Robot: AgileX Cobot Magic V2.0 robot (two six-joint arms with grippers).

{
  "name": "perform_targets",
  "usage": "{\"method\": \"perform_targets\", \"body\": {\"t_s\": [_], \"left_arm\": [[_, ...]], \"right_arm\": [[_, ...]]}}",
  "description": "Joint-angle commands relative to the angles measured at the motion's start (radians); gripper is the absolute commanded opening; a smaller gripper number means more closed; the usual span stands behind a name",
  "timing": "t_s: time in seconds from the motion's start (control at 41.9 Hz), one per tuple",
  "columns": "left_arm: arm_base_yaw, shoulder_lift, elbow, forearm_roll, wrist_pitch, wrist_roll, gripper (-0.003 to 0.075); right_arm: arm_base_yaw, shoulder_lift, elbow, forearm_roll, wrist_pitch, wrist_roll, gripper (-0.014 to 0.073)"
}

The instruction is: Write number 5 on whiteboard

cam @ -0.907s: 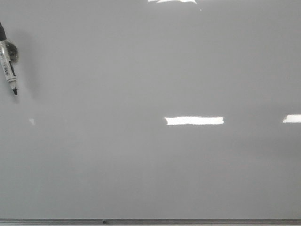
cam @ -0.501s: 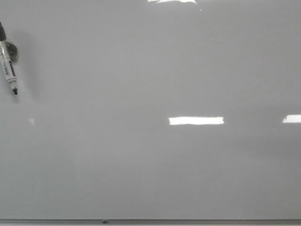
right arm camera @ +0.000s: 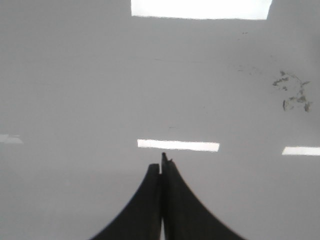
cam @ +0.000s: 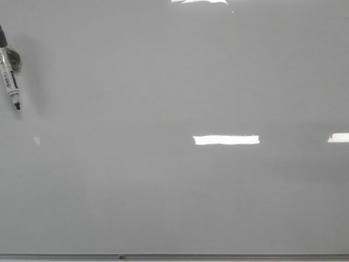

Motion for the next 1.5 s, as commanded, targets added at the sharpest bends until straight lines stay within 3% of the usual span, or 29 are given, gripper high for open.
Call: {"method": "perform_targets", "body": {"t_s": [0.0, 0.287, 0.43, 0.549, 0.86, 1.122, 1.266, 1.481], "left_arm": [[-0.001, -0.015, 0.005, 0.006, -0.082, 0.002, -0.002], [-0.001, -0.015, 0.005, 0.006, -0.084, 0.002, -0.002], [-0.001, -0.015, -0.002, -0.005, -0.165, -0.005, -0.002], [-0.001, -0.015, -0.067, -0.038, -0.218, -0.015, -0.002], [-0.001, 0.084, -0.389, -0.038, -0.098, -0.015, -0.002], [-0.001, 0.283, -0.625, -0.034, 0.158, -0.009, -0.002], [-0.001, 0.383, -0.683, -0.034, 0.281, -0.009, -0.002], [-0.001, 0.501, -0.659, -0.034, 0.337, -0.015, -0.002]], "right_arm": [[-0.007, -0.019, -0.016, -0.003, -0.084, -0.003, -0.0069], [-0.007, -0.019, -0.016, -0.003, -0.106, -0.003, -0.0069], [-0.007, -0.019, -0.037, -0.003, -0.128, -0.003, -0.0069], [-0.007, -0.019, -0.107, -0.003, -0.058, -0.003, -0.0069], [-0.007, 0.086, -0.435, -0.003, 0.193, -0.003, -0.0069], [-0.007, 0.272, -0.648, -0.003, 0.333, -0.003, -0.0069], [-0.007, 0.354, -0.686, -0.003, 0.391, -0.003, -0.0069], [-0.007, 0.458, -0.683, -0.003, 0.474, -0.003, -0.0069]]}}
